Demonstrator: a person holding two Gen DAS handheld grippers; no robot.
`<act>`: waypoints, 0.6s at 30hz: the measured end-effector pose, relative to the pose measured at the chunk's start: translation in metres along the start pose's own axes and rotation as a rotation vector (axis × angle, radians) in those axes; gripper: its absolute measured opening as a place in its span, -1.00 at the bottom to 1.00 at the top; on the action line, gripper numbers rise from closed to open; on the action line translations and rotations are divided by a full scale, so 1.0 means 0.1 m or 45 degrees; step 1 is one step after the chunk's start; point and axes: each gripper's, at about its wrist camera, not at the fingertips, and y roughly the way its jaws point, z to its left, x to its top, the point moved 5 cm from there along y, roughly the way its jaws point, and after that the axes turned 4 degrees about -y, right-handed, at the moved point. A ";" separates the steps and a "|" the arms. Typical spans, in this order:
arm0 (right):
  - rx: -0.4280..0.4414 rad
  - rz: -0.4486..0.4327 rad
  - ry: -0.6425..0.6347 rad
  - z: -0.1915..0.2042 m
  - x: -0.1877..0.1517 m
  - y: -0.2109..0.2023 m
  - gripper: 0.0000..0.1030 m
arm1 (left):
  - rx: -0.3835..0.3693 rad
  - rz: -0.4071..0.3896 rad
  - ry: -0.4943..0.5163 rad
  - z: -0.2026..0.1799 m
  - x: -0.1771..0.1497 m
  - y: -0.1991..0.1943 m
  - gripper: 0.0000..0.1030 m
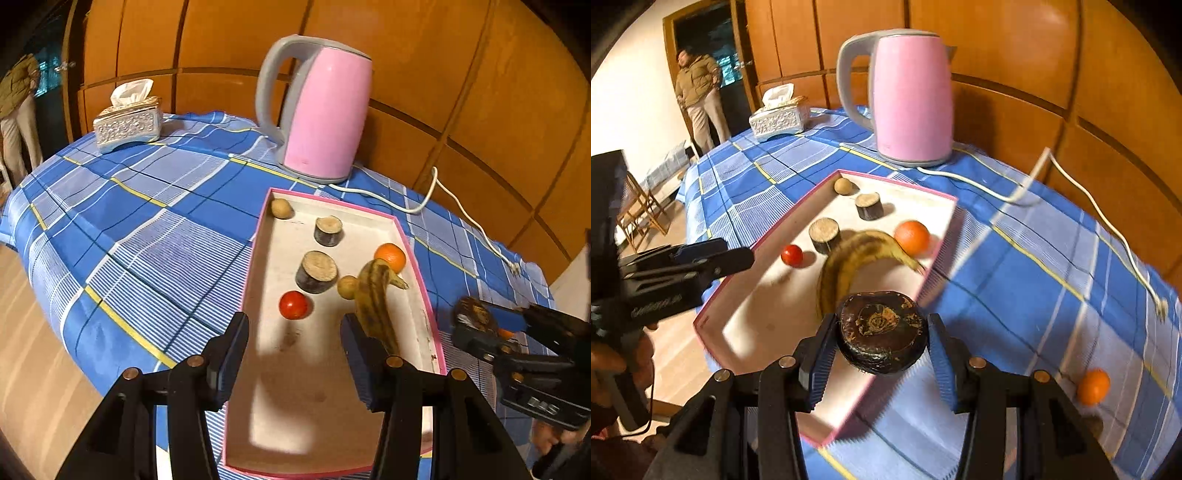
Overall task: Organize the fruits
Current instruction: 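Carry the dark round fruit into the tray and open the right gripper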
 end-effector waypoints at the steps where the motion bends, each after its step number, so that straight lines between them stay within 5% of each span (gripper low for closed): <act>1: 0.007 0.006 -0.003 0.01 0.04 0.05 -0.06 | 0.000 0.000 -0.005 0.02 0.01 0.00 0.02; 7: 0.006 0.060 0.021 -0.01 0.16 0.45 -0.02 | 0.006 0.011 -0.018 0.06 0.00 0.02 0.02; 10: 0.055 0.035 0.073 -0.04 0.16 0.44 0.29 | 0.007 0.019 -0.024 0.07 -0.01 0.04 0.02; 18: 0.044 0.001 0.123 -0.12 0.04 0.28 0.31 | -0.015 0.028 0.022 -0.08 -0.05 0.03 0.02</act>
